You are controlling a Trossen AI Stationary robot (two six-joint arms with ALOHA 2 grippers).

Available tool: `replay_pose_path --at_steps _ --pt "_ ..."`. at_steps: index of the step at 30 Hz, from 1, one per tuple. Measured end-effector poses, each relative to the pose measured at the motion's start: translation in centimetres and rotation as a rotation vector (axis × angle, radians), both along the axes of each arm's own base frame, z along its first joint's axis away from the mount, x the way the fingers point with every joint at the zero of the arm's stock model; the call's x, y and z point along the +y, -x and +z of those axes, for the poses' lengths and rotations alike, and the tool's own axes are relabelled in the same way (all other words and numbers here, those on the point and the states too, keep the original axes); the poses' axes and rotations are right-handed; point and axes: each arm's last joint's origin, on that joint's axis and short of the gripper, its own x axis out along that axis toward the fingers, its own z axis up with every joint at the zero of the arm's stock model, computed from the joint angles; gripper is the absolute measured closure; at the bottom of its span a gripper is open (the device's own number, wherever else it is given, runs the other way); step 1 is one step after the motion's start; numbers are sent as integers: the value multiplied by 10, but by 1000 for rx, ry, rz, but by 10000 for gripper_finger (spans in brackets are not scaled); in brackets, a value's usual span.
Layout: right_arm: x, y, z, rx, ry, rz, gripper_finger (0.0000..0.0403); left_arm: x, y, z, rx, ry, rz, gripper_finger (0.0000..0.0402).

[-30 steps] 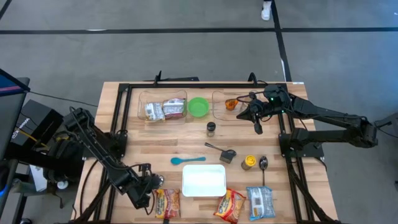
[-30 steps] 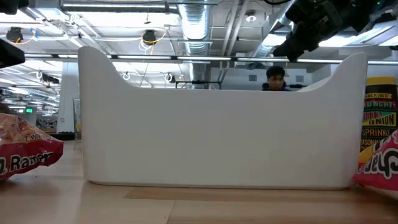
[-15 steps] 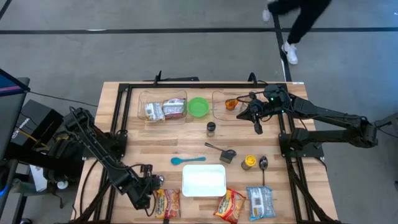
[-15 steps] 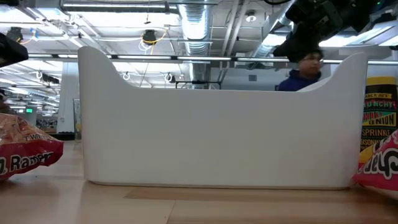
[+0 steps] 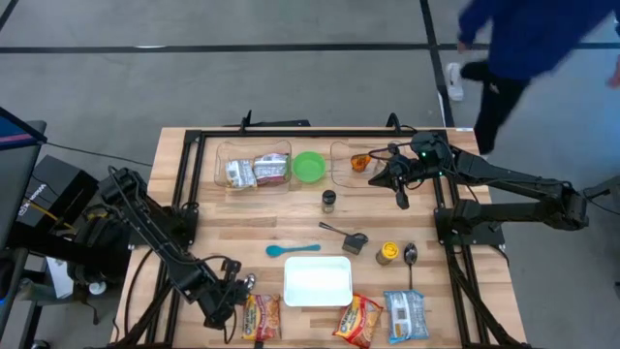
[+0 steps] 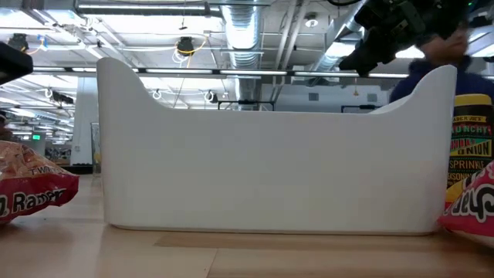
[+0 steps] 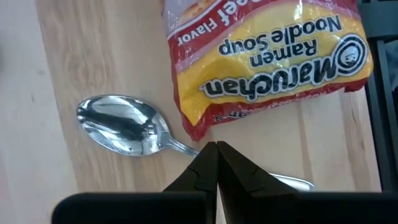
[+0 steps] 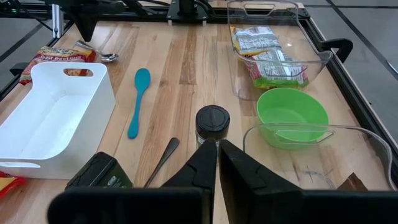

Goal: Pick & Place Food Item
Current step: Put the red noodle pack into the left transparent bin

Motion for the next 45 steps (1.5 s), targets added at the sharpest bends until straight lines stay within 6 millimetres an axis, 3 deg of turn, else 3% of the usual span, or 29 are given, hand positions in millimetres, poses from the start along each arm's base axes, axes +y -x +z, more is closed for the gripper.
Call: replay_pose_path --at_steps 9,18,22,30,45 --pt "0 0 0 0 0 0 390 0 -1 0 -19 -15 8 376" --pt "0 0 0 0 0 0 390 2 -3 1 -97 -94 -14 254" --pt "0 0 0 0 0 0 390 0 -4 -2 -138 -63 -58 221" --pt "0 0 0 1 0 0 390 11 2 -25 -112 -51 -80 217" --pt "0 0 0 1 0 0 390 13 2 -34 -182 -12 -63 225"
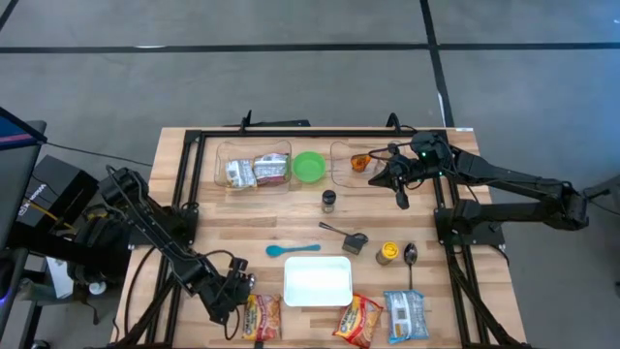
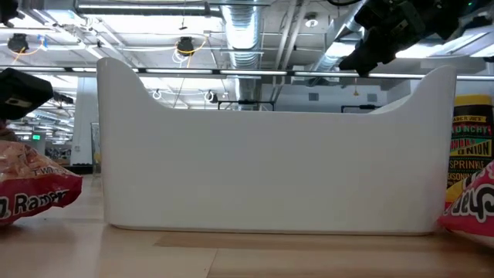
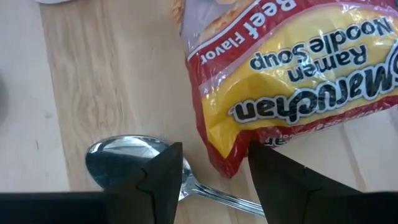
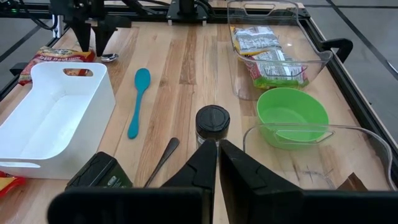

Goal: Pick & Place Food Item
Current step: Put the red noodle pack into the left transparent bin

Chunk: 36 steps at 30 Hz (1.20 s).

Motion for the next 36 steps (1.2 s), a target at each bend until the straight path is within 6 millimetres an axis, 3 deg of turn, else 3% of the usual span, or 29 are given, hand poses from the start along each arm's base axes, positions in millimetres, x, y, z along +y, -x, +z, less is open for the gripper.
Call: replay_pose_path --at_steps 9,25,31,36 --pt "0 0 0 0 0 0 390 1 -1 0 -26 -22 19 244" --pt "0 0 0 0 0 0 390 1 -1 0 -27 -23 20 393" --pt "0 0 0 0 0 0 390 1 -1 1 -28 -21 19 398" --pt "0 0 0 0 0 0 390 1 1 13 -68 21 22 400"
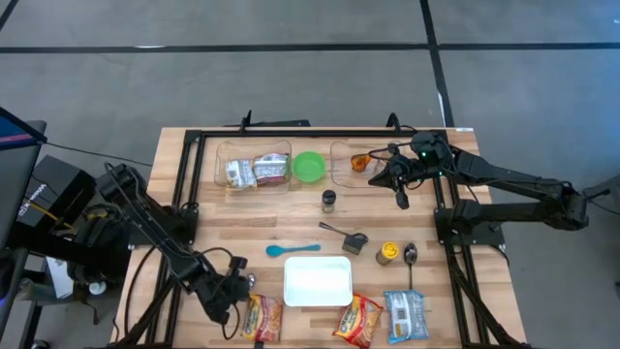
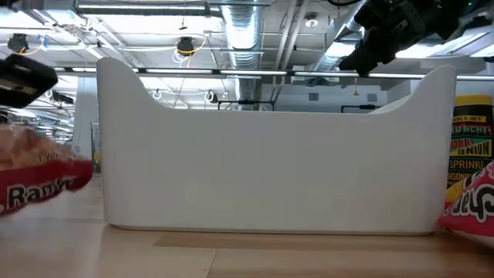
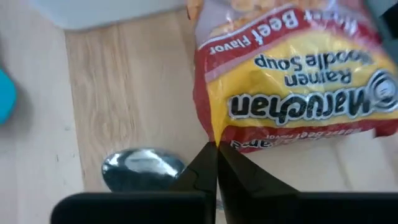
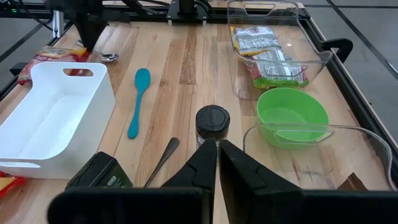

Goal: Pick & Place Food Item
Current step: Put the red noodle pack into the left transparent bin

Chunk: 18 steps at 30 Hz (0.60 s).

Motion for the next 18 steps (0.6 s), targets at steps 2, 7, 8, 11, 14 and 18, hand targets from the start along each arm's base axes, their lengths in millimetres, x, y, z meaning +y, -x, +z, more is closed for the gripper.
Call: replay_pose_path --at_steps 2,7,8,11,14,18 --pt "0 0 0 0 0 0 390 1 1 9 -30 28 3 401" --pt "0 0 0 0 0 0 390 7 5 33 -120 81 24 401" --pt "0 0 0 0 0 0 390 8 6 38 -140 91 31 401" --pt "0 0 0 0 0 0 390 13 9 51 -191 122 47 401" --pt "0 0 0 0 0 0 390 18 13 64 -236 159 59 401" --pt "0 0 0 0 0 0 390 25 17 79 -299 189 88 401"
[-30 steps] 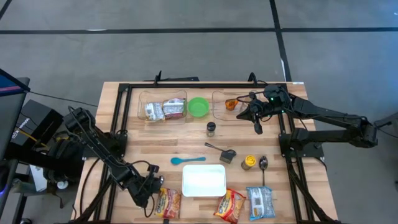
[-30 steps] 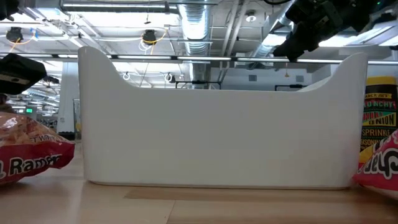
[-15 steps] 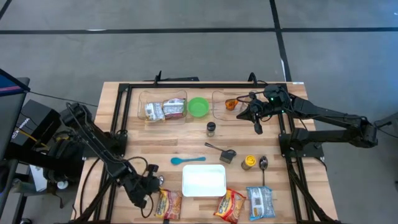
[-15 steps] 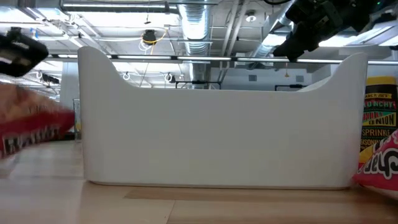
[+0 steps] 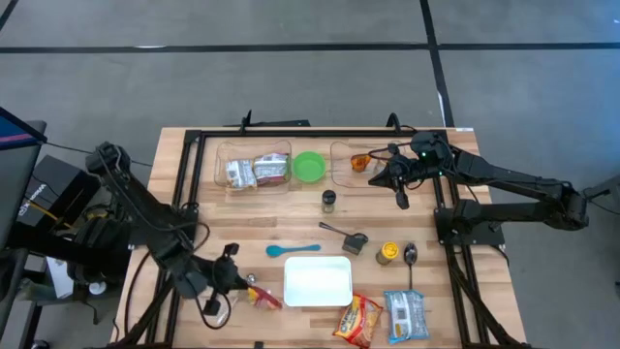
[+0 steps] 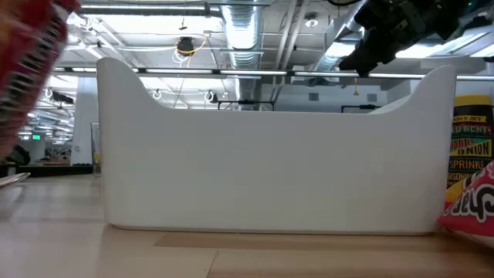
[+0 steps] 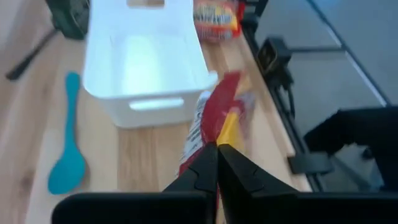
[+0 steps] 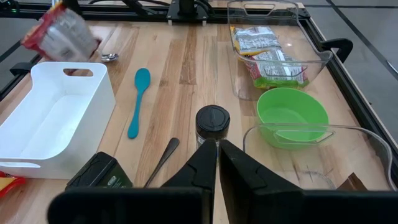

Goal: Pick & Place Food Item
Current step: Put the red noodle pack into the left transparent bin

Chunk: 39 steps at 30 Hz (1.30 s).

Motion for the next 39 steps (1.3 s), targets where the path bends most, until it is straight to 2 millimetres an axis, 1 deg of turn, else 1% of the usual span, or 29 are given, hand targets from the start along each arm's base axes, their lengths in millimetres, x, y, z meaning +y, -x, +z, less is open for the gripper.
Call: replay_pose_path --at_steps 7,14,19,22,27,30,33,39 --pt "0 0 0 0 0 0 390 14 8 23 -117 42 82 401" --pt "0 0 0 0 0 0 390 28 15 40 -241 33 227 401" --pt "0 0 0 0 0 0 390 38 20 50 -336 -81 306 401" --pt "0 0 0 0 0 1 390 45 22 55 -382 -191 347 401" --pt "0 0 0 0 0 0 390 59 24 63 -429 -388 421 401" --pt "0 0 0 0 0 0 390 70 23 68 -432 -467 465 401" --pt "0 0 0 0 0 0 390 81 22 73 -433 -453 486 401" --pt "0 0 0 0 0 0 390 105 13 77 -414 -355 427 401"
